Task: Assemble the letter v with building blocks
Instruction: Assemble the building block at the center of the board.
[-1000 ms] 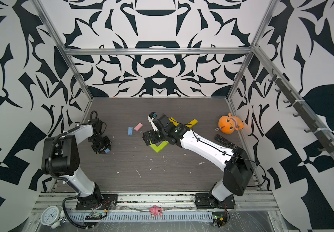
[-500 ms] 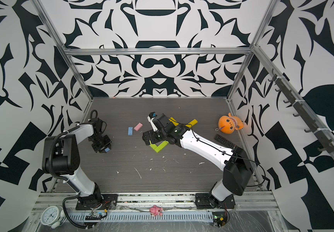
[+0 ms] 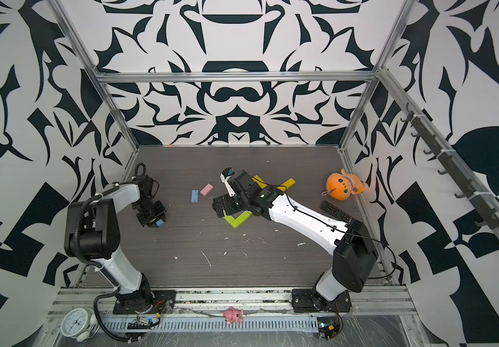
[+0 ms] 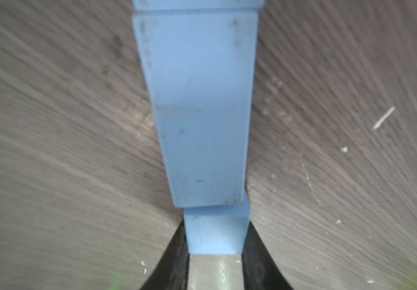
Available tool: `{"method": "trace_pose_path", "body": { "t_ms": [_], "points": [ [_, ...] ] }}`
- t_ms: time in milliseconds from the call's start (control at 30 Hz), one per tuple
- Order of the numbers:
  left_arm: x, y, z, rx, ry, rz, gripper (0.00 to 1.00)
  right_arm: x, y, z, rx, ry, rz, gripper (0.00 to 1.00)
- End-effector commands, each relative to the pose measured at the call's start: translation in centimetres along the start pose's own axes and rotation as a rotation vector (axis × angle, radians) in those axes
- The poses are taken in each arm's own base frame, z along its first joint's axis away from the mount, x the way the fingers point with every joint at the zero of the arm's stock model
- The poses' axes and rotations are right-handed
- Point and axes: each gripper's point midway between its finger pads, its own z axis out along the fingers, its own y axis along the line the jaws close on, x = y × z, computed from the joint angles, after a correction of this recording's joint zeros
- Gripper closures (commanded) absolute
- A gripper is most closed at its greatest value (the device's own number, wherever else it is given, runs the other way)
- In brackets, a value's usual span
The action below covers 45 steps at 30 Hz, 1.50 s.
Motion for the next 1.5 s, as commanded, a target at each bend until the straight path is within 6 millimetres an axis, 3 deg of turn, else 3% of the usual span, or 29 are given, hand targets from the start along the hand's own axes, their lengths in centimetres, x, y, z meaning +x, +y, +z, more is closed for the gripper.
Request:
{"method": "trace_pose_path", "body": {
  "t_ms": [0, 1100, 1467],
  "points": [
    [0.0, 0.9, 0.4, -0.049, 0.02, -0.005, 0.66, -1.9, 0.7, -0.9, -0.024, -0.056, 0.0, 0.01],
    [-0.3, 0.8, 0.7, -0.044, 0.03, -0.02, 0.59, -1.8, 0.8, -0.9, -0.026, -0.058, 0.006, 0.01],
    [0.0, 0.5, -0.3, -0.01, 0.013, -0.019, 0.44, -1.7, 0.7, -0.9, -0.021, -0.053, 0.009, 0.01]
  ]
}}
